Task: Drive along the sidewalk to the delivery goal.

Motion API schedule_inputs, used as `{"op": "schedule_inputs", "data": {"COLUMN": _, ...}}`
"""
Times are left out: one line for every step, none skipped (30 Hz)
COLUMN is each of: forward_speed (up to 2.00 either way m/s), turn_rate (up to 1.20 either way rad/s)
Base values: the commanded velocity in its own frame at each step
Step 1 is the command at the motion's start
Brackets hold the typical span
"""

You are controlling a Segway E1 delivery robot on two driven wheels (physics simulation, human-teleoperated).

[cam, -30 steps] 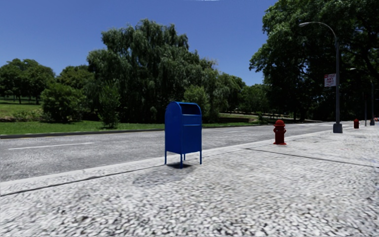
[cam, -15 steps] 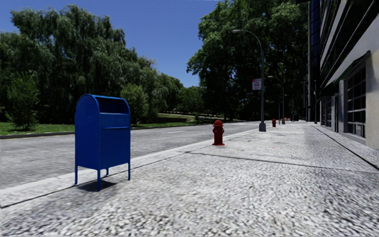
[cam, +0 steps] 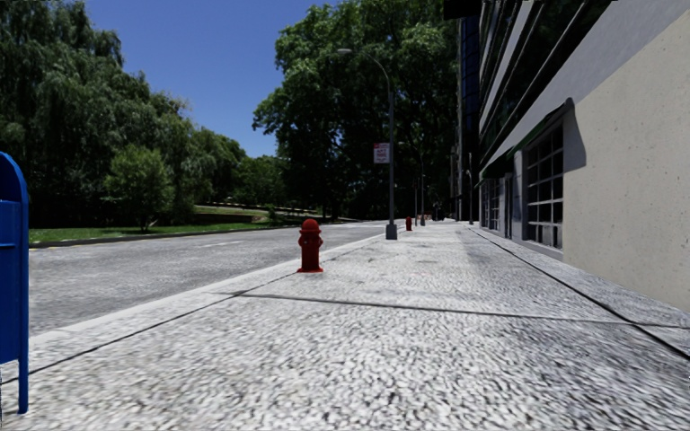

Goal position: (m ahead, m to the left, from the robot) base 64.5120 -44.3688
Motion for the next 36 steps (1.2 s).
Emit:
{"op": "schedule_inputs", "data": {"forward_speed": 2.0, "turn_rate": -0.42}}
{"op": "schedule_inputs", "data": {"forward_speed": 2.0, "turn_rate": -0.2}}
{"op": "schedule_inputs", "data": {"forward_speed": 2.0, "turn_rate": 0.0}}
{"op": "schedule_inputs", "data": {"forward_speed": 2.0, "turn_rate": 0.0}}
{"op": "schedule_inputs", "data": {"forward_speed": 2.0, "turn_rate": 0.0}}
{"op": "schedule_inputs", "data": {"forward_speed": 2.0, "turn_rate": 0.0}}
{"op": "schedule_inputs", "data": {"forward_speed": 2.0, "turn_rate": 0.0}}
{"op": "schedule_inputs", "data": {"forward_speed": 2.0, "turn_rate": 0.0}}
{"op": "schedule_inputs", "data": {"forward_speed": 2.0, "turn_rate": 0.0}}
{"op": "schedule_inputs", "data": {"forward_speed": 2.0, "turn_rate": 0.0}}
{"op": "schedule_inputs", "data": {"forward_speed": 2.0, "turn_rate": 0.0}}
{"op": "schedule_inputs", "data": {"forward_speed": 2.0, "turn_rate": 0.0}}
{"op": "schedule_inputs", "data": {"forward_speed": 2.0, "turn_rate": 0.0}}
{"op": "schedule_inputs", "data": {"forward_speed": 2.0, "turn_rate": 0.0}}
{"op": "schedule_inputs", "data": {"forward_speed": 2.0, "turn_rate": 0.0}}
{"op": "schedule_inputs", "data": {"forward_speed": 2.0, "turn_rate": 0.0}}
{"op": "schedule_inputs", "data": {"forward_speed": 2.0, "turn_rate": 0.0}}
{"op": "schedule_inputs", "data": {"forward_speed": 2.0, "turn_rate": 0.0}}
{"op": "schedule_inputs", "data": {"forward_speed": 2.0, "turn_rate": 0.0}}
{"op": "schedule_inputs", "data": {"forward_speed": 2.0, "turn_rate": 0.0}}
{"op": "schedule_inputs", "data": {"forward_speed": 2.0, "turn_rate": 0.0}}
{"op": "schedule_inputs", "data": {"forward_speed": 2.0, "turn_rate": 0.0}}
{"op": "schedule_inputs", "data": {"forward_speed": 1.98, "turn_rate": 0.0}}
{"op": "schedule_inputs", "data": {"forward_speed": 1.97, "turn_rate": 0.0}}
{"op": "schedule_inputs", "data": {"forward_speed": 1.97, "turn_rate": 0.0}}
{"op": "schedule_inputs", "data": {"forward_speed": 1.97, "turn_rate": 0.0}}
{"op": "schedule_inputs", "data": {"forward_speed": 1.97, "turn_rate": 0.0}}
{"op": "schedule_inputs", "data": {"forward_speed": 1.97, "turn_rate": -0.07}}
{"op": "schedule_inputs", "data": {"forward_speed": 1.97, "turn_rate": -0.07}}
{"op": "schedule_inputs", "data": {"forward_speed": 1.97, "turn_rate": -0.5}}
{"op": "schedule_inputs", "data": {"forward_speed": 1.97, "turn_rate": -0.56}}
{"op": "schedule_inputs", "data": {"forward_speed": 1.97, "turn_rate": -0.58}}
{"op": "schedule_inputs", "data": {"forward_speed": 1.97, "turn_rate": -0.58}}
{"op": "schedule_inputs", "data": {"forward_speed": 1.97, "turn_rate": -0.59}}
{"op": "schedule_inputs", "data": {"forward_speed": 1.98, "turn_rate": -0.59}}
{"op": "schedule_inputs", "data": {"forward_speed": 1.99, "turn_rate": -0.59}}
